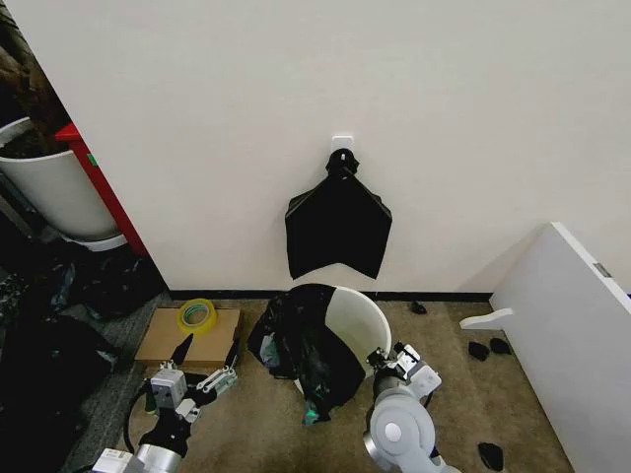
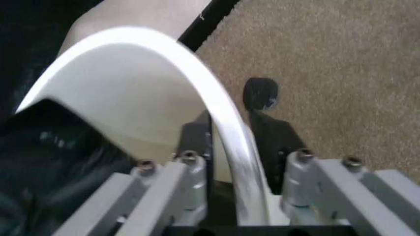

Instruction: Place the garbage bag over the trash bin.

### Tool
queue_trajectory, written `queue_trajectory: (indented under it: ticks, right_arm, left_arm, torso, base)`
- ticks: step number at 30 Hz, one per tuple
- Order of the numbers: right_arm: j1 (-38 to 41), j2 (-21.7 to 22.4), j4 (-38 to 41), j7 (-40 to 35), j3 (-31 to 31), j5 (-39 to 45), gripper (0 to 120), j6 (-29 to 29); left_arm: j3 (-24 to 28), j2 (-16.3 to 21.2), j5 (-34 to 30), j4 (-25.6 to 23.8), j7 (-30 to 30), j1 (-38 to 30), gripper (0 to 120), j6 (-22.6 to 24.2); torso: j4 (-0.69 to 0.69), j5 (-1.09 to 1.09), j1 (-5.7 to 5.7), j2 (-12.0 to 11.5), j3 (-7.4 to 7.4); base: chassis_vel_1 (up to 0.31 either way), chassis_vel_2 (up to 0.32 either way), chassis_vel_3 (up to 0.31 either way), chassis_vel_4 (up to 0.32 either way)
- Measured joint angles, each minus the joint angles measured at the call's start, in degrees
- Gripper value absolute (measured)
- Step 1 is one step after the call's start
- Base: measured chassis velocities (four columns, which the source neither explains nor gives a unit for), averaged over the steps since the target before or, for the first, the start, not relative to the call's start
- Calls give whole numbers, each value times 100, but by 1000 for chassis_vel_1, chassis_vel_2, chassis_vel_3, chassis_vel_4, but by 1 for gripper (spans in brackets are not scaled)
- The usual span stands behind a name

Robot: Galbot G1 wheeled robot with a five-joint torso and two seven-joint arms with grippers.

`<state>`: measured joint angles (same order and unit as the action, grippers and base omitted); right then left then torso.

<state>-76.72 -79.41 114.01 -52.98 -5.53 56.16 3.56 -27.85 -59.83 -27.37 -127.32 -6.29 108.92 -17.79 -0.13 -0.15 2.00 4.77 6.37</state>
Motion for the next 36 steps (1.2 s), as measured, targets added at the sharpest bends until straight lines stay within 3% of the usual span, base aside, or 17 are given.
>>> queue_trajectory:
  ticks: [3, 7, 14, 17, 18, 20, 22, 25, 27, 29, 36]
  right_arm:
    - [-29, 25, 48, -1, 4, -37, 30, 5]
    - [-235, 218, 371, -3, 23, -559, 52, 74]
    - [-610, 683, 996, 390, 22, -1633, 75, 274]
    - [-906, 1212, 1467, 1729, -50, -2678, 88, 248]
    - [-906, 1212, 1467, 1729, -50, -2678, 88, 248]
    - [-1049, 1599, 1857, 2724, -92, -2941, 97, 456]
    - [-1073, 1794, 2060, 3143, -90, -2914, 98, 657]
    - [-947, 2425, 2514, 4169, 7, -2535, 100, 1760]
    - [-878, 2544, 2588, 4350, 38, -2415, 100, 2059]
    - [-575, 2796, 2698, 4678, 297, -2168, 100, 2771]
    - [1, 2697, 2482, 4764, 1129, -2487, 99, 3071]
  left_arm:
    - [6, -6, -1, 1, 0, -6, 98, -1]
    - [44, -30, -5, 14, -7, -44, 98, -2]
    - [49, -37, -30, 14, -18, -58, 98, -2]
    - [46, -52, -32, 14, -25, -32, 98, -12]
    - [46, -52, -32, 14, -25, -32, 98, -12]
    - [-61, -47, -77, 4, -36, 10, 98, -3]
    - [-195, -21, -210, -16, -39, 23, 98, 40]
    - [-757, 111, -634, 42, -41, -99, 98, 202]
    - [-883, 143, -703, 69, -43, -151, 98, 240]
    - [-1118, 197, -824, 88, -22, -274, 98, 352]
    - [-1170, 124, -797, 47, 21, -349, 98, 456]
  torso:
    - [0, 0, 0, 0, 0]
    - [0, 2, 0, 0, 0]
    - [-1, 1, 0, 0, 0]
    - [0, 2, 0, 0, 0]
    - [0, 2, 0, 0, 0]
    - [0, 0, 0, 0, 0]
    - [-1, 1, 0, 0, 0]
    - [0, 1, 0, 0, 0]
    - [0, 1, 0, 0, 0]
    - [0, 1, 0, 0, 0]
    - [0, 1, 0, 0, 0]
  base:
    - [0, 0, 0, 0]
    - [0, 0, 0, 0]
    - [0, 0, 0, 0]
    - [0, 0, 0, 0]
    - [0, 0, 0, 0]
    - [0, 0, 0, 0]
    - [0, 0, 0, 0]
    - [0, 0, 0, 0]
    - [0, 0, 0, 0]
    - [0, 0, 0, 0]
    - [0, 0, 0, 0]
